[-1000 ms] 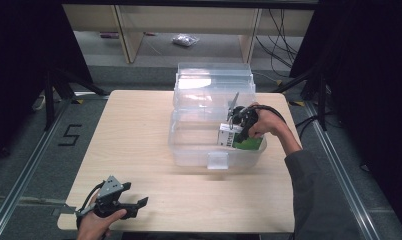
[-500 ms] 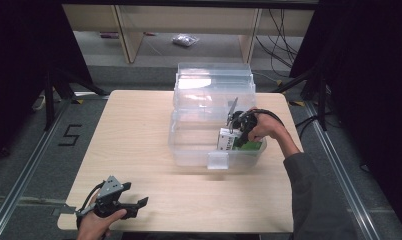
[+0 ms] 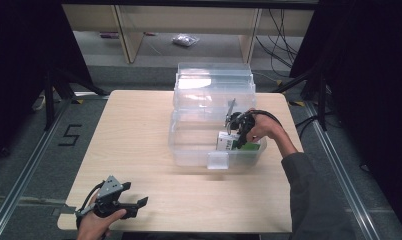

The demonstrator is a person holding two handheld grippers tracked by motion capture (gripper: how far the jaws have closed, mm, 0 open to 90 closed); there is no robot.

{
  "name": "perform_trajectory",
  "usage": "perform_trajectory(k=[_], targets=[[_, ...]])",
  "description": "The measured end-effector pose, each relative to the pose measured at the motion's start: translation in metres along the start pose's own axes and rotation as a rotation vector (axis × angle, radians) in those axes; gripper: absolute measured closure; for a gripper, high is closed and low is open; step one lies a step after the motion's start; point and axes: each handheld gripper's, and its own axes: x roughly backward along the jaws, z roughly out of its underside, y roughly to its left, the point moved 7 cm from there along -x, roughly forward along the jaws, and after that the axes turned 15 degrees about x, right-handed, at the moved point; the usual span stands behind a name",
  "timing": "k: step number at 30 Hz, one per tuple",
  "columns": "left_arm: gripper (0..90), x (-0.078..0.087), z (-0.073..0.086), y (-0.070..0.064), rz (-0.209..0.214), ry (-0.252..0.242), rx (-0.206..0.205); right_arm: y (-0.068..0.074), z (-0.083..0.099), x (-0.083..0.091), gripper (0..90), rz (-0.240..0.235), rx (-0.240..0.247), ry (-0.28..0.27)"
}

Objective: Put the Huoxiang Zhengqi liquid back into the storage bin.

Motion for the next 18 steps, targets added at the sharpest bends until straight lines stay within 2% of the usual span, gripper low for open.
perform_trajectory(k=[2, 3, 4, 5, 7, 9, 11, 12, 13, 15, 16, 17, 18], targets=[[14.9, 0.0, 0.0, 0.0, 0.004, 0.008, -0.004, 0.0, 0.0, 0.005, 61.1, 0.019, -0.022, -0.001], [14.8, 0.0, 0.0, 0.0, 0.004, 0.014, -0.007, -0.001, -0.001, 0.008, 59.9, 0.022, -0.013, -0.015], [14.8, 0.0, 0.0, 0.0, 0.003, 0.008, -0.006, 0.0, 0.0, 0.012, 59.3, 0.031, -0.04, -0.022], [14.9, 0.0, 0.0, 0.0, 0.003, 0.008, -0.006, 0.0, 0.0, 0.012, 59.3, 0.031, -0.04, -0.022], [14.8, 0.0, 0.001, 0.0, 0.001, 0.017, -0.009, -0.001, 0.0, 0.023, 57.6, 0.05, -0.034, -0.073], [14.9, 0.0, 0.0, -0.001, 0.004, 0.011, -0.001, 0.001, 0.001, 0.029, 56.3, 0.062, -0.069, -0.097], [14.8, 0.0, 0.001, 0.0, 0.001, 0.019, -0.01, 0.0, 0.003, 0.038, 55.4, 0.082, -0.064, -0.118], [14.8, 0.0, 0.001, 0.0, 0.002, 0.017, -0.009, 0.002, 0.003, 0.04, 54.5, 0.085, -0.091, -0.126], [14.9, 0.0, 0.001, 0.0, 0.002, 0.017, -0.009, 0.002, 0.003, 0.04, 54.5, 0.085, -0.091, -0.126], [14.8, 0.0, 0.0, -0.001, 0.004, 0.011, 0.0, 0.001, 0.004, 0.05, 53.4, 0.104, -0.098, -0.161], [14.9, 0.0, 0.0, -0.001, 0.003, 0.01, 0.001, 0.002, 0.002, 0.056, 50.9, 0.108, -0.085, -0.196], [14.8, 0.0, 0.0, -0.001, 0.003, 0.01, 0.001, 0.002, 0.002, 0.056, 50.9, 0.108, -0.085, -0.196], [14.8, -0.001, 0.0, -0.001, 0.004, 0.01, 0.002, 0.003, 0.002, 0.063, 49.1, 0.122, -0.119, -0.197]])
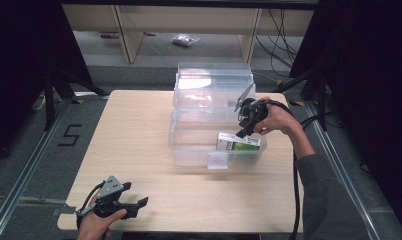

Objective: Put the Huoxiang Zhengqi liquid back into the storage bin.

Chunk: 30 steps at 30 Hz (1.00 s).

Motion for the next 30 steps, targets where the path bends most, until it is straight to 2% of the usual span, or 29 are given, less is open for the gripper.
perform_trajectory(k=[4, 5, 7, 9, 10, 13, 21, 22, 25, 26, 29, 30], targets=[[14.9, 0.001, 0.0, 0.001, -0.004, 0.006, -0.008, 0.0, -0.003, 0.009, 44.9, 0.037, -0.054, -0.031], [14.8, 0.001, 0.0, 0.001, -0.012, 0.01, -0.008, -0.002, -0.003, 0.011, 43.6, 0.054, -0.05, -0.04], [14.9, 0.0, 0.0, 0.0, -0.001, 0.0, 0.0, -0.001, -0.004, 0.013, 41.8, 0.073, -0.098, -0.04], [14.9, 0.0, 0.0, 0.0, -0.001, -0.001, 0.0, -0.002, -0.004, 0.014, 41.2, 0.081, -0.084, -0.048], [14.9, 0.0, 0.0, 0.0, 0.001, -0.005, 0.003, -0.002, -0.004, 0.017, 39.9, 0.101, -0.106, -0.051], [14.8, 0.0, 0.0, -0.001, 0.0, -0.004, 0.004, -0.001, -0.004, 0.019, 40.0, 0.111, -0.12, -0.053], [14.8, 0.0, 0.0, 0.0, -0.009, -0.001, 0.006, 0.007, -0.006, 0.023, 32.4, 0.127, -0.158, -0.078], [14.8, 0.0, 0.0, 0.0, -0.004, -0.003, 0.003, 0.009, -0.006, 0.025, 30.9, 0.13, -0.174, -0.096], [14.8, 0.0, 0.0, 0.0, 0.0, -0.005, 0.003, 0.01, -0.007, 0.028, 28.7, 0.153, -0.183, -0.12], [14.9, 0.0, 0.0, 0.0, -0.001, -0.004, 0.003, 0.013, -0.009, 0.03, 28.3, 0.155, -0.22, -0.132], [14.8, 0.0, 0.0, 0.0, -0.005, -0.002, 0.003, 0.018, -0.01, 0.032, 28.1, 0.16, -0.237, -0.156], [14.8, 0.0, 0.0, 0.0, -0.005, 0.0, -0.001, 0.02, -0.01, 0.032, 28.3, 0.153, -0.228, -0.161]])
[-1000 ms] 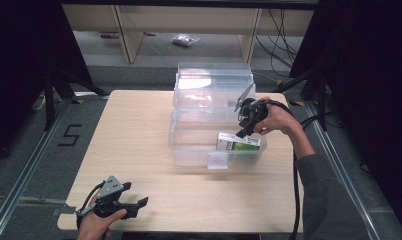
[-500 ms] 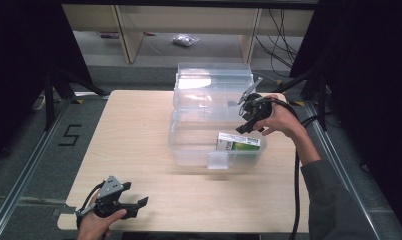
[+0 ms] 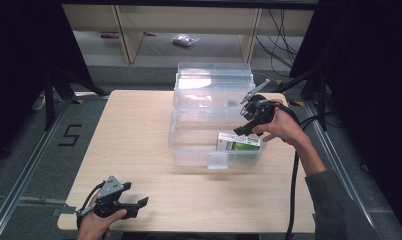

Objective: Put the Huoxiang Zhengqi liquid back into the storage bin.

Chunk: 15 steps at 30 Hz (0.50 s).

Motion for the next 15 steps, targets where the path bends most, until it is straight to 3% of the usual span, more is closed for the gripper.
perform_trajectory(k=[5, 12, 15], targets=[[14.8, 0.0, 0.0, 0.0, 0.006, -0.005, 0.003, 0.006, 0.001, 0.002, 28.5, -0.003, -0.015, -0.011], [14.8, 0.0, 0.0, 0.0, -0.002, 0.0, 0.0, 0.016, 0.005, 0.008, 27.1, 0.017, -0.074, -0.049], [14.8, 0.0, 0.0, 0.0, 0.003, 0.001, -0.002, 0.017, 0.006, 0.01, 26.4, 0.02, -0.07, -0.063]])
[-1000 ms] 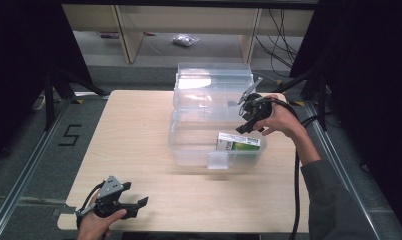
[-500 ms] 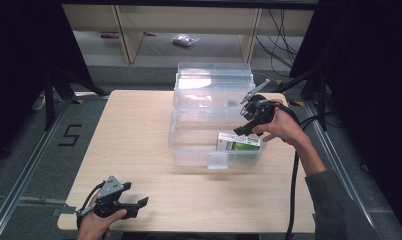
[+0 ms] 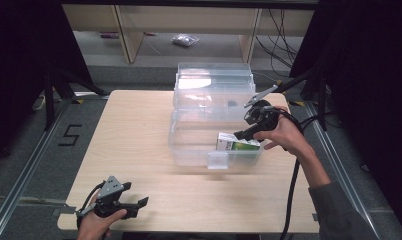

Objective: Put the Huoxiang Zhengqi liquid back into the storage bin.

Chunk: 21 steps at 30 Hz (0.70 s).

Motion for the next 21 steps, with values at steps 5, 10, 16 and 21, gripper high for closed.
perform_trajectory(k=[5, 10, 16, 21], targets=[[14.8, -0.001, 0.0, 0.0, 0.001, -0.002, 0.004, 0.007, 0.005, 0.002, 24.9, 0.008, -0.025, -0.007], [14.9, 0.0, 0.0, 0.0, 0.001, -0.002, 0.001, 0.015, 0.007, 0.0, 24.6, 0.005, -0.048, -0.01], [14.9, 0.0, 0.0, 0.0, 0.0, -0.002, 0.001, 0.024, 0.008, -0.002, 24.2, 0.001, -0.045, -0.02], [14.8, 0.0, 0.0, 0.0, 0.0, -0.002, 0.0, 0.032, 0.011, -0.007, 23.3, 0.003, -0.049, -0.034]])
